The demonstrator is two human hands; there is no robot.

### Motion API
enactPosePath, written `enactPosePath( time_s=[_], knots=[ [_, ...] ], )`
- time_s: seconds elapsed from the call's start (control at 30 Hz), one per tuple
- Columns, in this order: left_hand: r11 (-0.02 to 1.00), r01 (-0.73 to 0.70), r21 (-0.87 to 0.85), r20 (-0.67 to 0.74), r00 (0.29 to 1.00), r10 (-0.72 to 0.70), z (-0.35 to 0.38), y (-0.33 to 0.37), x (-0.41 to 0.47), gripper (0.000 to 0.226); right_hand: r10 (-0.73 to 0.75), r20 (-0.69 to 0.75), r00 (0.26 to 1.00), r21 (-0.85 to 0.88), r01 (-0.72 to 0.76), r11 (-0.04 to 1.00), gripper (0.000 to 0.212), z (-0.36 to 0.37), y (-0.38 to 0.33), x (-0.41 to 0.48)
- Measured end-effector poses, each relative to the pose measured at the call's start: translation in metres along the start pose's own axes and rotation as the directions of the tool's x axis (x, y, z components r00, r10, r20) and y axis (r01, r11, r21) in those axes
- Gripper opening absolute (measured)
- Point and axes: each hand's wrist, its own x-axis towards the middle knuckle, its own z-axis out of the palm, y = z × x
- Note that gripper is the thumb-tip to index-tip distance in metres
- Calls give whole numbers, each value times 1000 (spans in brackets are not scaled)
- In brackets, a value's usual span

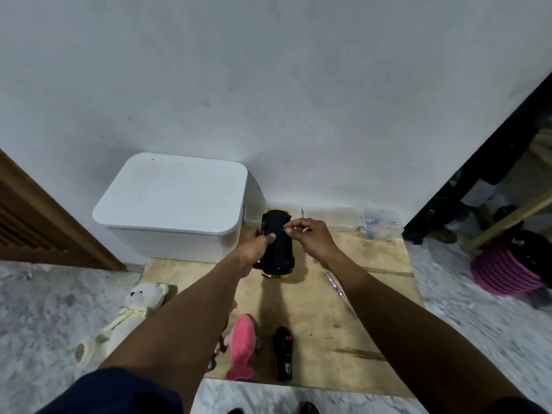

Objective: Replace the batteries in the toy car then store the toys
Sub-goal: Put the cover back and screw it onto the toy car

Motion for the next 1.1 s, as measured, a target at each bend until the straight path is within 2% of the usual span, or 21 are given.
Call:
enactPosePath(
  time_s=[0.27,0.4,0.63,0.8,0.97,1.1],
  knots=[
    [1000,-5,8,-2,1000,5,1,-1,1,29,-91,-88,992,-196,73,978,6,8,1,0],
    [999,-22,35,-6,1000,22,1,0,3,27,-135,-72,988,-326,105,939,7,11,2,0],
    [999,-32,32,-4,999,32,5,1,5,28,-148,-118,982,-386,92,918,8,14,-2,-1],
    [999,-37,27,10,999,37,5,1,8,31,-200,-66,978,-484,144,863,3,9,-2,-2],
    [999,-22,40,13,1000,22,7,0,10,31,-183,-52,982,-461,139,876,6,2,5,1],
    [999,16,32,25,1000,-16,9,-3,13,31,-131,-155,979,-296,80,952,12,-9,17,-1]
  ],
)
